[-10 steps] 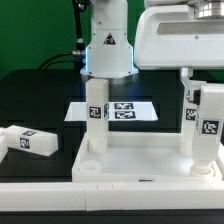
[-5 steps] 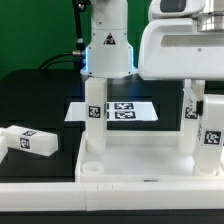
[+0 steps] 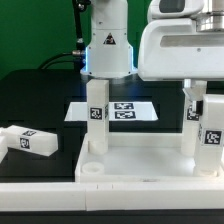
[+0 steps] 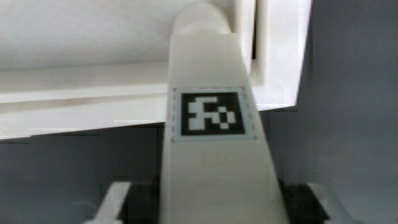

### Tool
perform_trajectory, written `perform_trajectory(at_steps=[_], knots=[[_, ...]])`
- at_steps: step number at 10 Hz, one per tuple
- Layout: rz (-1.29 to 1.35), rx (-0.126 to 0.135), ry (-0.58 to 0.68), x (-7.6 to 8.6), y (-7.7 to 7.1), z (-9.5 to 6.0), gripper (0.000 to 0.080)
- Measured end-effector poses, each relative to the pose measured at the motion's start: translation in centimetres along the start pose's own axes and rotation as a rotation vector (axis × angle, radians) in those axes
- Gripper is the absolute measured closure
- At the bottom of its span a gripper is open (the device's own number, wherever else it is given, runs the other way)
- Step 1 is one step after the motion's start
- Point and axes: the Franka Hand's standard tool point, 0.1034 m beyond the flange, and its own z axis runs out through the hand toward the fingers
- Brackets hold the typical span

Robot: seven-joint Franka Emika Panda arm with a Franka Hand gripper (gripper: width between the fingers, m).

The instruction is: Assemble desk

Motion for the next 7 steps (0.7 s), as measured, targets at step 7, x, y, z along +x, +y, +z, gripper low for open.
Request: perform_trajectory(at_steps=[7], knots=[[0.099, -0.048, -0.298, 0.2, 2.1, -0.2, 0.0151]])
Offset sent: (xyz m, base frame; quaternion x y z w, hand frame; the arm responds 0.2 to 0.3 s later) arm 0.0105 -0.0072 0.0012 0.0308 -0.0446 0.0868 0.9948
